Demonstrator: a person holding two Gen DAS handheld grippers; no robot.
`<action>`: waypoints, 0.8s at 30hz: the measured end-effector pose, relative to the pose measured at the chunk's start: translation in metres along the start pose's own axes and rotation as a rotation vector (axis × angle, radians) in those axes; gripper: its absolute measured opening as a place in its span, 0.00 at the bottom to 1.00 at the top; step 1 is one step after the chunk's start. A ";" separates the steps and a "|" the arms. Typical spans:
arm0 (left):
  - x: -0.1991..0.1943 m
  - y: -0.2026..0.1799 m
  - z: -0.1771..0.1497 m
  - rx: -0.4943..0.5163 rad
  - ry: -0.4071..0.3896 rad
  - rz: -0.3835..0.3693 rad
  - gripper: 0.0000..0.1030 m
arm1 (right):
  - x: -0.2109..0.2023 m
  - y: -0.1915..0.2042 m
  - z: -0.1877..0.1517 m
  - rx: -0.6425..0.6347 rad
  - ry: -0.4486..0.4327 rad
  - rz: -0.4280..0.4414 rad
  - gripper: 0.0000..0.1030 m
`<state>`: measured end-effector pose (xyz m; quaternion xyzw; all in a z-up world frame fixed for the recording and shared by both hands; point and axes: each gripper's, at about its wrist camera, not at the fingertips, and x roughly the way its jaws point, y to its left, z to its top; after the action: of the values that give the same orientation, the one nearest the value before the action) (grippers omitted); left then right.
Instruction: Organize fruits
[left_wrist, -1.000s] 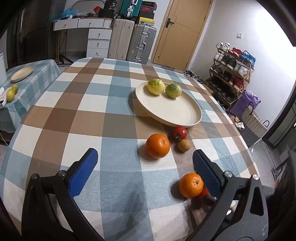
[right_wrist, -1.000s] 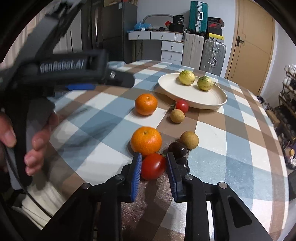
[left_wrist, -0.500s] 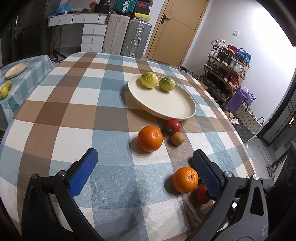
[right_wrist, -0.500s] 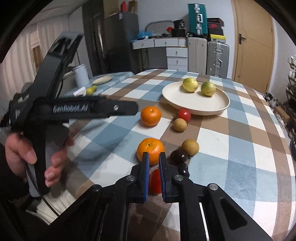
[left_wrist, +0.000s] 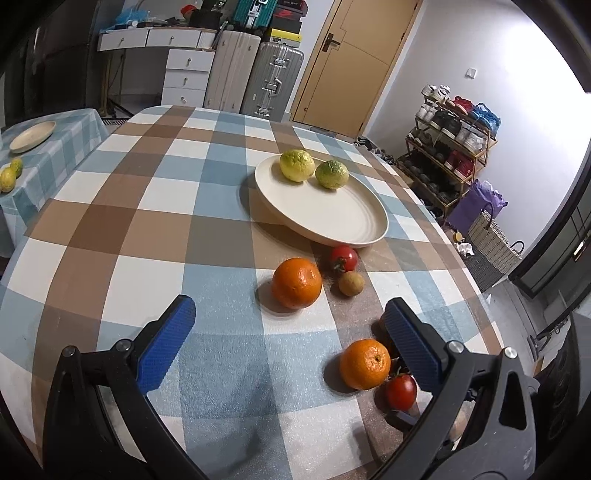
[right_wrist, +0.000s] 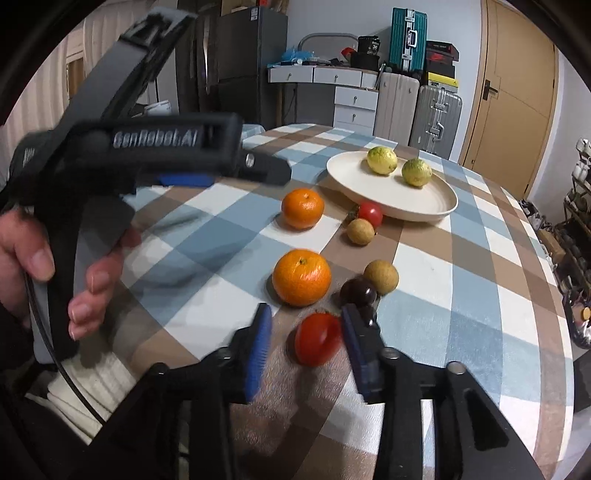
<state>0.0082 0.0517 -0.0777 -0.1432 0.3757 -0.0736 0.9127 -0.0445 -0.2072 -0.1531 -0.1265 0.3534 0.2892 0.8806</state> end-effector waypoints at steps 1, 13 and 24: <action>0.000 0.001 0.000 -0.004 0.001 0.004 0.99 | 0.000 0.001 -0.002 -0.006 0.001 -0.005 0.41; 0.004 -0.003 -0.001 -0.002 0.007 0.003 0.99 | -0.002 0.002 -0.005 -0.033 -0.034 -0.022 0.22; 0.012 -0.002 -0.004 -0.014 0.032 -0.011 0.99 | -0.003 -0.005 -0.004 -0.009 -0.042 0.008 0.14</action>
<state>0.0142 0.0462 -0.0879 -0.1506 0.3899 -0.0784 0.9051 -0.0454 -0.2147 -0.1539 -0.1231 0.3342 0.2968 0.8860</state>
